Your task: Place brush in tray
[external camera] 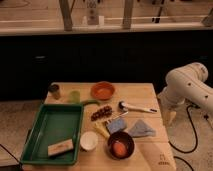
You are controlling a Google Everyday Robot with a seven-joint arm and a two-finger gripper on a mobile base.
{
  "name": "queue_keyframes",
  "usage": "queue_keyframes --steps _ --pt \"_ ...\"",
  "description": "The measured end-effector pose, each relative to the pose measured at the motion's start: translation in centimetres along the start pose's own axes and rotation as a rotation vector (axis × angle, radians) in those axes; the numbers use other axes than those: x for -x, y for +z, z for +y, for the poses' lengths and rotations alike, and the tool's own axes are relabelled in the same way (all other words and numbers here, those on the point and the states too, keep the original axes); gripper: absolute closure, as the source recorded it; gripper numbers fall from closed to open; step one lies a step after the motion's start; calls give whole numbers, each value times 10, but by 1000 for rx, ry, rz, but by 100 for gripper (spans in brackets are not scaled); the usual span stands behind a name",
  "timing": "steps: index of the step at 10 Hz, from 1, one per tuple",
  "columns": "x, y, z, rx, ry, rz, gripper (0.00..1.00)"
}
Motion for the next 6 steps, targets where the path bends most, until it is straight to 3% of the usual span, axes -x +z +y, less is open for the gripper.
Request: queue_keyframes --steps 6 --pt "1 5 -2 1 -3 -5 20"
